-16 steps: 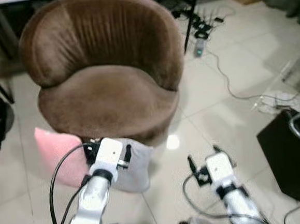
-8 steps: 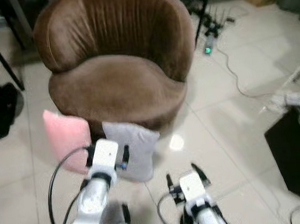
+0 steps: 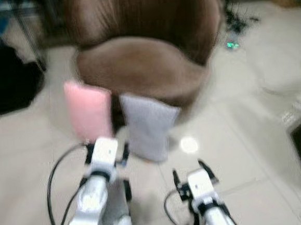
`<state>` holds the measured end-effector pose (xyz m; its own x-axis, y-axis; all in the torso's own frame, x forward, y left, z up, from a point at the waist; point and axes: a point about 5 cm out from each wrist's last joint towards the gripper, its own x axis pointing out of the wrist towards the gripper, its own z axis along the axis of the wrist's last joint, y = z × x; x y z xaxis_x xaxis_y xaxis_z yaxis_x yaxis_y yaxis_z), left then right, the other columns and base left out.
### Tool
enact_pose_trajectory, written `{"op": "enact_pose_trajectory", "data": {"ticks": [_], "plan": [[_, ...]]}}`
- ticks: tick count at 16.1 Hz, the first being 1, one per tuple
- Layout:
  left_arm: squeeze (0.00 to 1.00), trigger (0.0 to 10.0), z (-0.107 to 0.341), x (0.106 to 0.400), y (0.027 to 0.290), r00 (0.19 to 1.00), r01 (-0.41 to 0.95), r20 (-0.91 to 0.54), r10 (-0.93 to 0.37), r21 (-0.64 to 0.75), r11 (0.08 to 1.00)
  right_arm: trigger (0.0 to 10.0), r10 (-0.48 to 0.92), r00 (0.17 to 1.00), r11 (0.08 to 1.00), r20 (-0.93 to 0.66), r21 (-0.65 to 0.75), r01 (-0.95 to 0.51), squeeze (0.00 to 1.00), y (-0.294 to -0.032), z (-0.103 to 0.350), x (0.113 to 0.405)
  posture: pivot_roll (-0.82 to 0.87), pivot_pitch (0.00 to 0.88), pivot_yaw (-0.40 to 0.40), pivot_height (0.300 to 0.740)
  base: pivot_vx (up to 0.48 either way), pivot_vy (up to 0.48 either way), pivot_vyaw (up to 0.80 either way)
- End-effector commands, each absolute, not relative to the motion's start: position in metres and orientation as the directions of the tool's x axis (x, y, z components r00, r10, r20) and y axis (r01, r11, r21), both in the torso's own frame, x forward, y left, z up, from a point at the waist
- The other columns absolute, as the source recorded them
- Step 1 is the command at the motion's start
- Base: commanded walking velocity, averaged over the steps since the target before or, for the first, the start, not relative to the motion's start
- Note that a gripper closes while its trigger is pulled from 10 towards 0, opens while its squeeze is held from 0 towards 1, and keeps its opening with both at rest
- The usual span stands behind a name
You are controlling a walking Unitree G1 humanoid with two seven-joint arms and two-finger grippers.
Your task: Move the pillow to the sofa from floor
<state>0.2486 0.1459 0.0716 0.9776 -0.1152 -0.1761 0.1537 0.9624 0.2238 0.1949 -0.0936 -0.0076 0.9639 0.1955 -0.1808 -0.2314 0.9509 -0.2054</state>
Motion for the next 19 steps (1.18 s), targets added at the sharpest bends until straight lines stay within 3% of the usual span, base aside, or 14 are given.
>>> {"op": "enact_pose_trajectory", "data": {"ticks": [1,10,14,19], "plan": [[0.00,10.0,0.0613,0.2428,0.1468,0.968,0.161,-0.227,-0.109,0.222,0.962,10.0,0.182,0.966,0.955,-0.182,-0.201,-0.217,0.00,-0.0987,-0.0068,0.1953,0.10,0.172,-0.050,0.600,0.000,0.000,0.00],[0.00,10.0,0.0621,0.2417,0.1464,0.967,0.163,-0.231,-0.108,0.230,0.960,10.0,0.185,0.961,0.951,-0.205,-0.211,-0.228,0.00,-0.1005,-0.0074,0.1950,0.10,0.181,-0.053,0.520,0.000,0.000,0.00],[0.00,10.0,0.0624,0.2418,0.1462,0.966,0.167,-0.235,-0.111,0.235,0.958,10.0,0.183,0.961,0.952,-0.207,-0.207,-0.226,0.00,-0.1023,-0.0073,0.1955,0.10,0.183,-0.054,0.515,0.000,0.000,0.00],[0.00,10.0,0.0633,0.2426,0.1463,0.966,0.176,-0.231,-0.118,0.247,0.953,10.0,0.189,0.960,0.951,-0.208,-0.206,-0.232,0.00,-0.1025,-0.0070,0.1962,0.10,0.179,-0.050,0.515,0.456,0.000,0.00]]}}
